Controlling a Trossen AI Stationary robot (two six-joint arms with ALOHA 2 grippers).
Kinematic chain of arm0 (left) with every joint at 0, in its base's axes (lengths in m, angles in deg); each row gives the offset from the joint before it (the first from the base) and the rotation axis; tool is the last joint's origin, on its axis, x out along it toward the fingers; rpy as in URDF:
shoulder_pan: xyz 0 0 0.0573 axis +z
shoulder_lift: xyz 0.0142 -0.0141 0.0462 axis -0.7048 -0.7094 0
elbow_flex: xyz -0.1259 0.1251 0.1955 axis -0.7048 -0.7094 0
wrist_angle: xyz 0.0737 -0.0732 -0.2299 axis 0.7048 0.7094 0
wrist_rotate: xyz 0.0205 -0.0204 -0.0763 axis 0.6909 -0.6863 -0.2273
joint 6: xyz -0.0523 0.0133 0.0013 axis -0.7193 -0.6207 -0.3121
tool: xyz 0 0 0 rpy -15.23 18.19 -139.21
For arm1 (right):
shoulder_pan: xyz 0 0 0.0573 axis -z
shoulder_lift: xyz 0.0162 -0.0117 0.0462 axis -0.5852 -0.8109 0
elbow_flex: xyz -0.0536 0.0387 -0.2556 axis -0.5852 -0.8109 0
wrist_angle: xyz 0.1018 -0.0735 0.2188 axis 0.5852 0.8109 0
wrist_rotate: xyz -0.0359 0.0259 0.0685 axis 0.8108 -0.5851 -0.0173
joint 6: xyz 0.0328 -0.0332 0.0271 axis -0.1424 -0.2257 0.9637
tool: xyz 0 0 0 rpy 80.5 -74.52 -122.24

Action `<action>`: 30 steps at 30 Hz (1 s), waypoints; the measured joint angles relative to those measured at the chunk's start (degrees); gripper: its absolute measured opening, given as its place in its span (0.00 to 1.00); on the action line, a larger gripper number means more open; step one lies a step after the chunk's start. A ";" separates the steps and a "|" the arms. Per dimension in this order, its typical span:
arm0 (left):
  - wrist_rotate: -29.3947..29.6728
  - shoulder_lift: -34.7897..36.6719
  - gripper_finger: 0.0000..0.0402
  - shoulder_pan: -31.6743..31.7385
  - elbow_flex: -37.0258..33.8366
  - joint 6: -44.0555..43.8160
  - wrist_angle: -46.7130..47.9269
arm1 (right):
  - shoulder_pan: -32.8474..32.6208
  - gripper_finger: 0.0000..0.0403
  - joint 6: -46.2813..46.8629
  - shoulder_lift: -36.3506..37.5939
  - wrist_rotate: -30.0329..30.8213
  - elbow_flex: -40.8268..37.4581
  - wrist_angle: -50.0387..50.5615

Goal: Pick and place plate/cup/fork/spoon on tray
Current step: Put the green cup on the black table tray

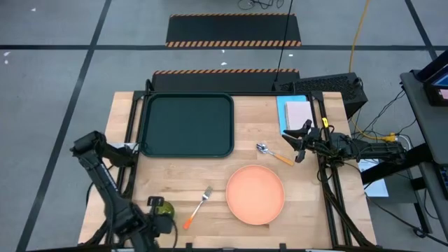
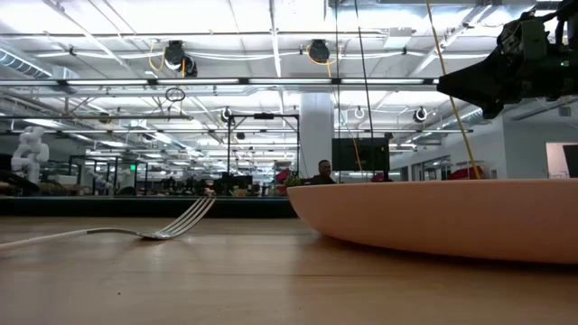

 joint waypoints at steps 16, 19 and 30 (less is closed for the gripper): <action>-3.57 0.12 0.02 22.49 16.12 30.62 23.16 | 0.00 0.24 6.00 -0.06 -0.16 0.17 3.11; -1.53 0.29 0.02 27.70 18.27 37.42 23.36 | 0.00 0.24 9.30 -0.11 -0.37 0.17 3.46; 3.32 6.20 0.02 50.65 21.46 57.55 23.45 | -1.64 0.24 16.02 -0.47 -7.44 -0.16 0.79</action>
